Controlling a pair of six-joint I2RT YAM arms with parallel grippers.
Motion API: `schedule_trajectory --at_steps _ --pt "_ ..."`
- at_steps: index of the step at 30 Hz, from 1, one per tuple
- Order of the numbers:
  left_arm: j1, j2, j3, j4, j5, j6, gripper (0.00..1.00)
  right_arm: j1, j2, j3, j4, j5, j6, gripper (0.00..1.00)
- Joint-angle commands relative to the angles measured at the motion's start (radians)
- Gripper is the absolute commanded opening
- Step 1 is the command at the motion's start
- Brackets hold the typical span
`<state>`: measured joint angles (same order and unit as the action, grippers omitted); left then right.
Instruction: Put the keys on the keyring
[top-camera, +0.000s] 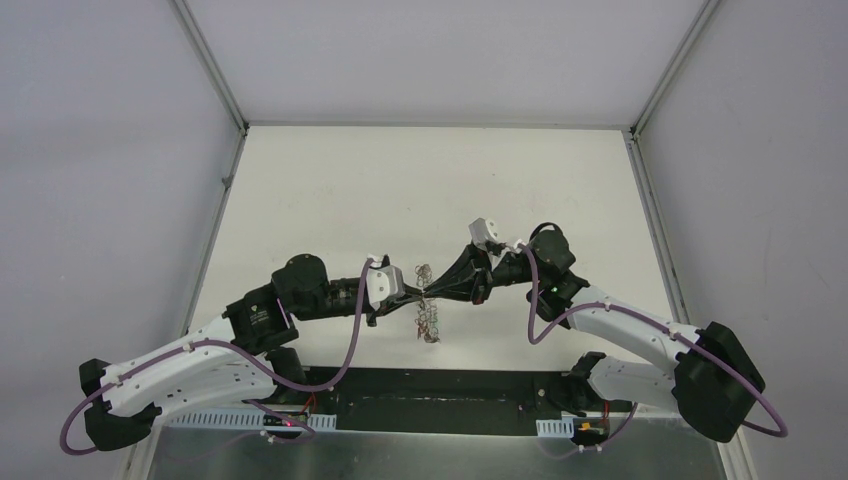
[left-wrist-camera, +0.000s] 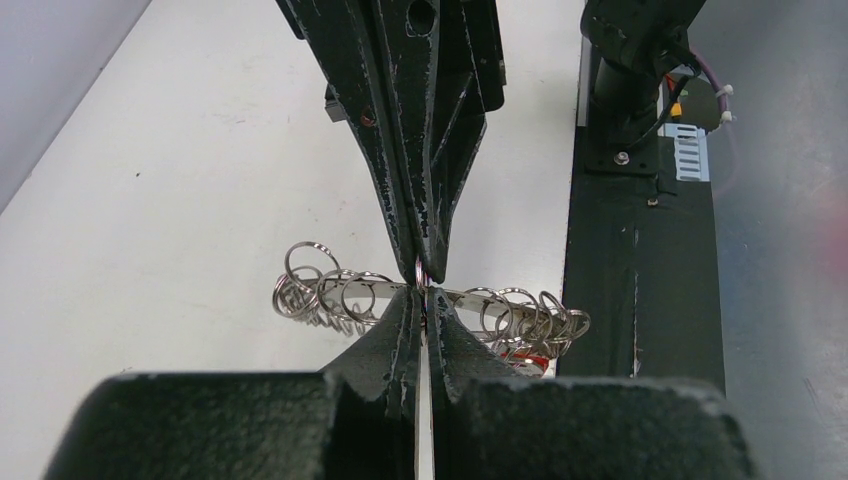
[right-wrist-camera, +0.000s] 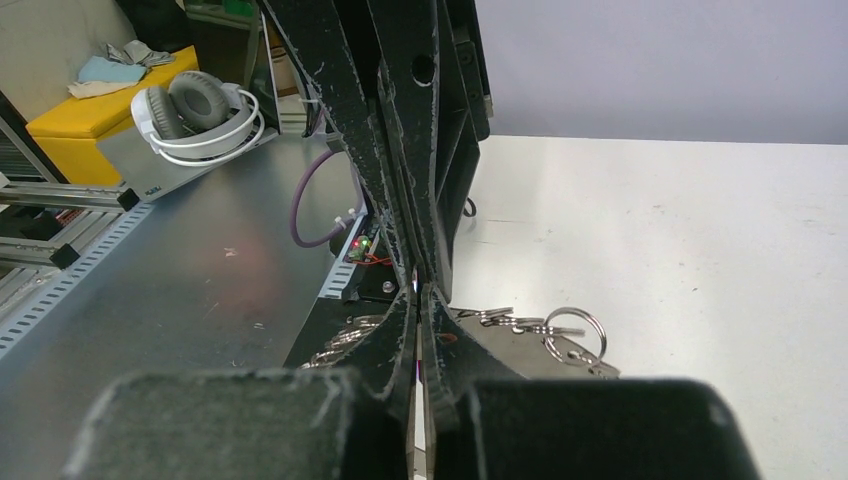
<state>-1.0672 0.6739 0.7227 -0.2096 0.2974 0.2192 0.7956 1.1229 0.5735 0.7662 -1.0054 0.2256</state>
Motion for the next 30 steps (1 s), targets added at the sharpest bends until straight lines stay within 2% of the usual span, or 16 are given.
schedule_trajectory --at_steps 1,2,3,5,6,8,10,13,14,19,30 --pt "-0.005 -0.004 0.040 -0.013 -0.023 0.011 0.00 0.004 -0.038 0.005 0.080 0.013 -0.007 0.00" --pt "-0.005 -0.003 0.051 -0.032 -0.037 0.010 0.00 0.004 -0.040 0.005 0.072 0.020 -0.010 0.01" --pt "-0.005 0.001 0.066 -0.055 -0.050 0.009 0.00 0.004 -0.045 0.005 0.062 0.026 -0.015 0.06" --pt "-0.005 0.013 0.108 -0.108 -0.076 0.009 0.00 0.004 -0.056 0.004 0.034 0.041 -0.027 0.28" --pt "-0.005 0.021 0.128 -0.139 -0.087 0.005 0.00 0.004 -0.063 0.003 0.018 0.048 -0.037 0.35" --pt "-0.005 0.046 0.174 -0.214 -0.094 0.006 0.00 0.004 -0.085 0.001 -0.025 0.060 -0.057 0.45" --pt "-0.004 0.080 0.231 -0.308 -0.090 0.008 0.00 0.004 -0.104 0.003 -0.066 0.072 -0.079 0.50" --pt "-0.005 0.146 0.321 -0.439 -0.090 0.008 0.00 0.005 -0.121 0.014 -0.127 0.074 -0.086 0.52" --pt "-0.006 0.167 0.355 -0.485 -0.088 0.008 0.00 0.005 -0.123 0.018 -0.139 0.076 -0.121 0.55" --pt "-0.005 0.277 0.521 -0.699 -0.090 -0.002 0.00 0.007 -0.102 0.033 -0.145 0.080 -0.111 0.56" --pt "-0.006 0.445 0.768 -0.929 -0.091 -0.056 0.00 0.063 0.019 0.028 0.102 0.126 0.021 0.44"
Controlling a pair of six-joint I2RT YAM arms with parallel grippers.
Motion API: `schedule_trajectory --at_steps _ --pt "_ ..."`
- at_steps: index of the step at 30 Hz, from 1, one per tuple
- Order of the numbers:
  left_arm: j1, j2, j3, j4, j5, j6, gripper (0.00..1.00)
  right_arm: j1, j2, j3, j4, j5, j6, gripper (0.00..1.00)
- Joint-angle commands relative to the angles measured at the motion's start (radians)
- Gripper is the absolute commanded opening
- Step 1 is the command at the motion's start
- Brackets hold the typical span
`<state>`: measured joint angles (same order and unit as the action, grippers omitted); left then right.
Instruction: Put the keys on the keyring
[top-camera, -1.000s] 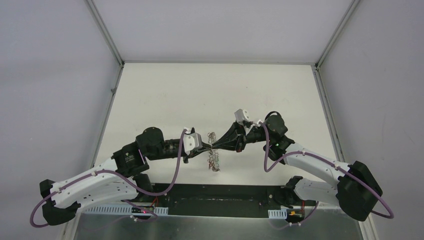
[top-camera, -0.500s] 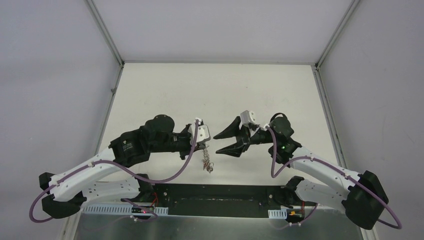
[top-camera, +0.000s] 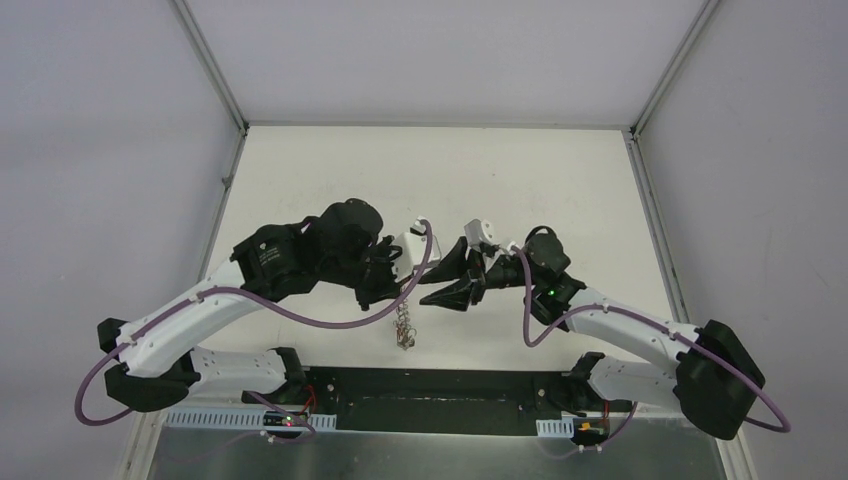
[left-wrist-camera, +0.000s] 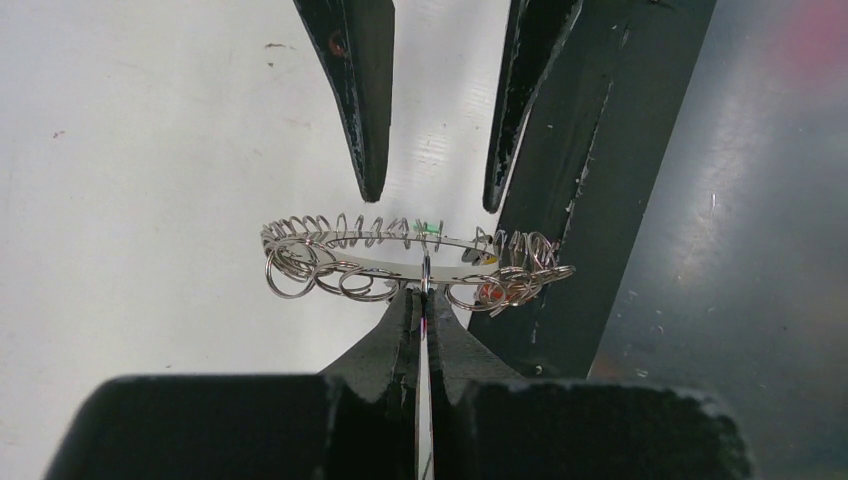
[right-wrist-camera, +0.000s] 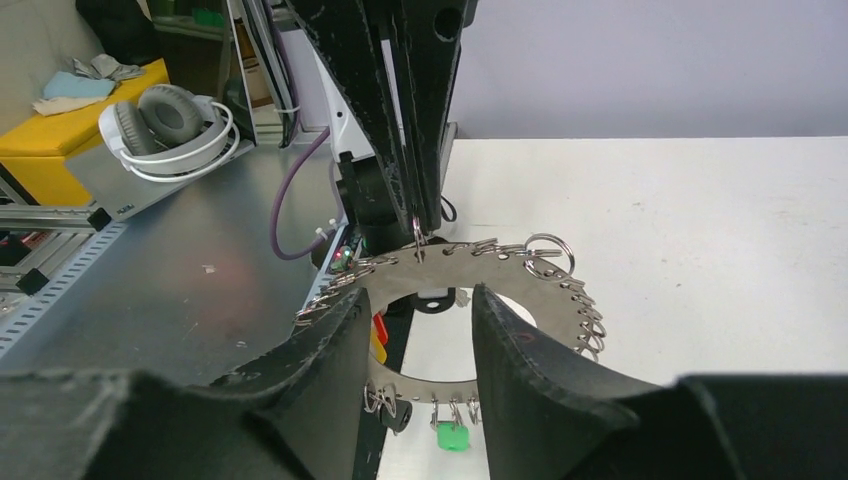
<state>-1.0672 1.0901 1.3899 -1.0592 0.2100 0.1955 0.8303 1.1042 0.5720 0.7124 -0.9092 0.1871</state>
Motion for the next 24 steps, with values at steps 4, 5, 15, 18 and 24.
schedule_trajectory --at_steps 4,5,15,18,24 --pt "-0.006 0.074 0.160 -0.144 -0.006 -0.042 0.00 0.056 0.080 0.031 0.229 0.065 0.089 0.43" --pt "-0.005 0.082 0.172 -0.154 -0.006 -0.044 0.00 0.061 0.088 0.032 0.237 0.076 0.091 0.43" --pt "-0.005 0.097 0.187 -0.163 -0.006 -0.047 0.00 0.105 0.130 0.052 0.268 0.112 0.096 0.28" --pt "-0.005 0.096 0.184 -0.163 -0.006 -0.047 0.00 0.108 0.134 0.057 0.271 0.103 0.099 0.16" --pt "-0.005 0.096 0.178 -0.162 -0.006 -0.047 0.00 0.119 0.158 0.071 0.290 0.088 0.110 0.07"
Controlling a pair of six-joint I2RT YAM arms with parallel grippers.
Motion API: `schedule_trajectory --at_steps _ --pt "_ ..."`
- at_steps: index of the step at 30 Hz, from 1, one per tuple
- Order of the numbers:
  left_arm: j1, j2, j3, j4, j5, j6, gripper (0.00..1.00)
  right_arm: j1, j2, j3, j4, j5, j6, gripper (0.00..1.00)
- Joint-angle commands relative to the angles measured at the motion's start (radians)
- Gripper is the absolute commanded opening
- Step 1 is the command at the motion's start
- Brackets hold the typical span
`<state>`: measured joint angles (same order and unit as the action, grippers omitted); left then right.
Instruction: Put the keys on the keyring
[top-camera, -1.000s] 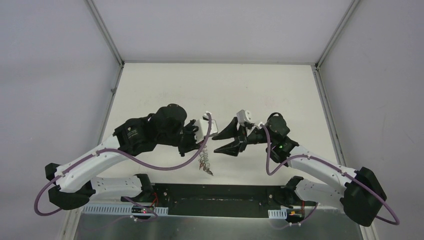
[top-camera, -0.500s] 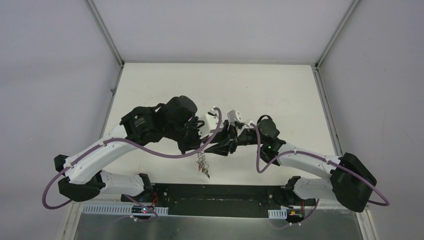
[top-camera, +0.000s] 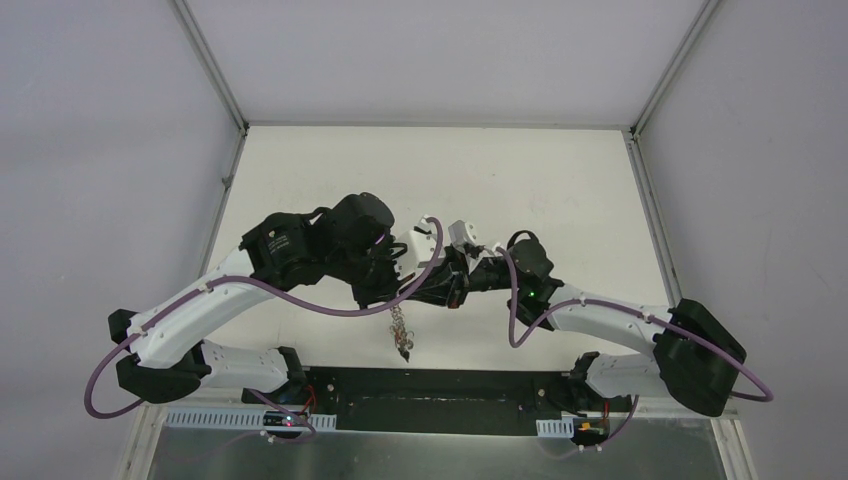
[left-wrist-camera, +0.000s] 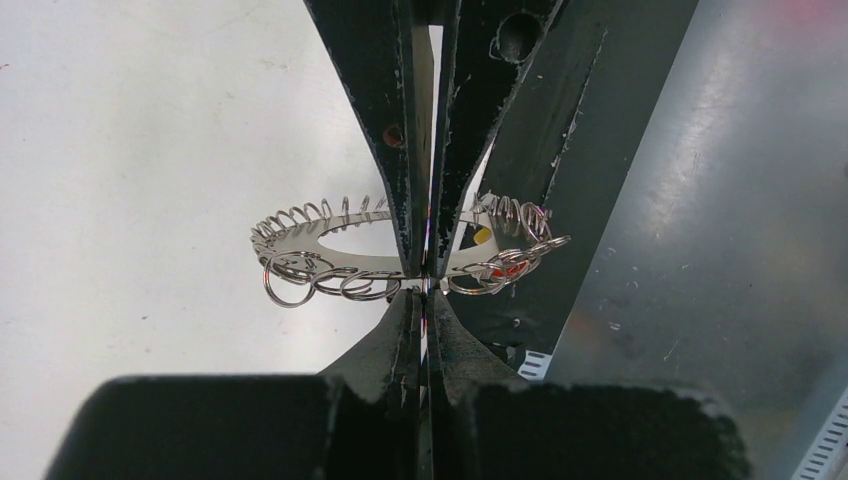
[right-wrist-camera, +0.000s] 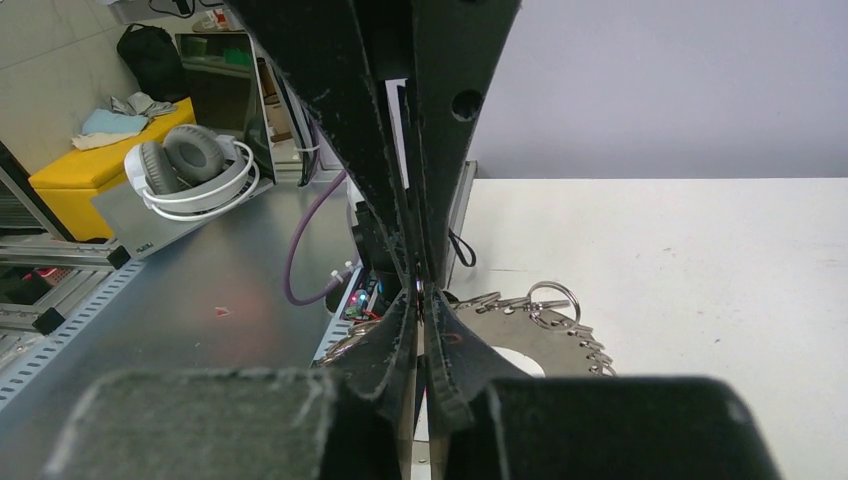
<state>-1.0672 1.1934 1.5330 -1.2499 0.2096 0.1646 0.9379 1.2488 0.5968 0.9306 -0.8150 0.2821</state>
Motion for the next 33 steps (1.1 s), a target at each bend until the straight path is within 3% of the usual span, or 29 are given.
schedule_trajectory --at_steps 1,10,14,20,23,25,33 --pt "-0.005 -0.008 0.033 0.030 -0.007 -0.016 0.00 0.013 0.018 0.046 0.075 -0.006 0.017 0.07" --pt "-0.005 -0.029 0.017 0.061 -0.006 -0.014 0.00 0.020 0.040 0.051 0.080 -0.012 0.011 0.12" --pt "-0.005 -0.037 0.004 0.068 -0.001 -0.012 0.00 0.020 0.037 0.050 0.079 -0.020 0.006 0.00" --pt "-0.005 -0.063 -0.020 0.083 -0.017 0.004 0.01 0.019 0.034 0.047 0.080 -0.031 0.005 0.00" --pt "-0.005 -0.108 -0.050 0.114 -0.052 0.010 0.20 0.020 0.028 0.044 0.080 -0.034 0.004 0.00" --pt "-0.005 -0.156 -0.089 0.154 -0.078 0.011 0.29 0.019 0.023 0.040 0.080 -0.036 0.002 0.00" --pt "-0.005 -0.489 -0.413 0.506 -0.073 0.020 0.32 0.021 0.015 0.042 0.079 -0.051 0.000 0.00"
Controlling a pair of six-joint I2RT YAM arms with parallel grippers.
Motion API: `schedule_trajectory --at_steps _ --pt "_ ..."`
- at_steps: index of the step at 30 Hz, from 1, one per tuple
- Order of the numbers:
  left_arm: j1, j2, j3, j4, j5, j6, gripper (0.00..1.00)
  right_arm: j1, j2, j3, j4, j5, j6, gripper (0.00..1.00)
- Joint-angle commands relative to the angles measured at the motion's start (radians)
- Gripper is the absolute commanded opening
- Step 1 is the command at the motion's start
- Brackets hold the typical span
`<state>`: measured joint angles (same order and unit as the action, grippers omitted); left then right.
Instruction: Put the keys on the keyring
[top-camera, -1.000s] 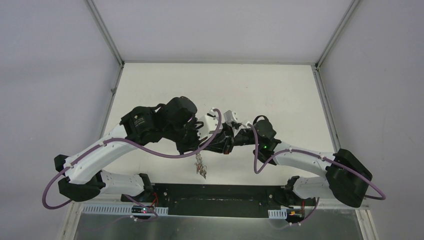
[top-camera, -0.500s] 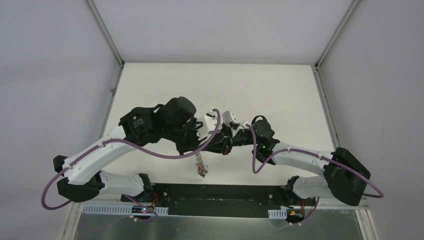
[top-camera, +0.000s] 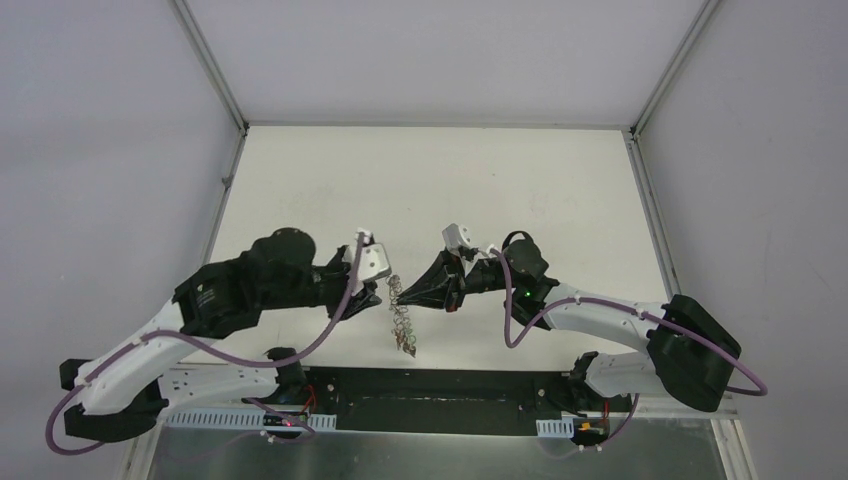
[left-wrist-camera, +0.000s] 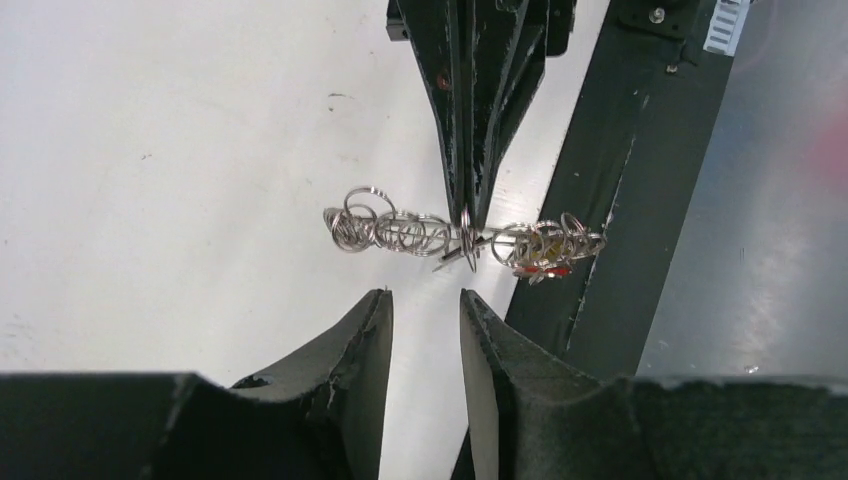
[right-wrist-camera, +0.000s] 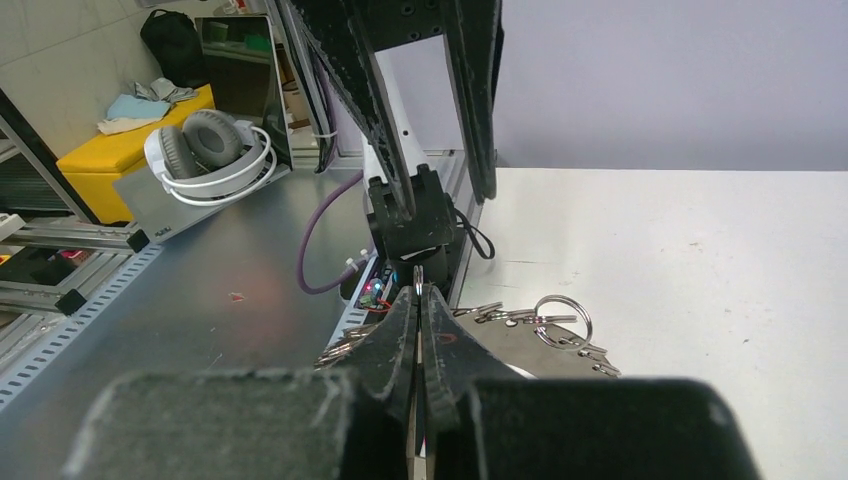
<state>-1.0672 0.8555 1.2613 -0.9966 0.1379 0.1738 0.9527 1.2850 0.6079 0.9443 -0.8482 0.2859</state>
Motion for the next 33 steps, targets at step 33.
schedule_trajectory --at_steps 33 --pt "-0.005 -0.396 -0.522 0.616 0.098 0.004 0.23 0.005 -0.043 0.018 0.057 -0.005 -0.011 0.00"
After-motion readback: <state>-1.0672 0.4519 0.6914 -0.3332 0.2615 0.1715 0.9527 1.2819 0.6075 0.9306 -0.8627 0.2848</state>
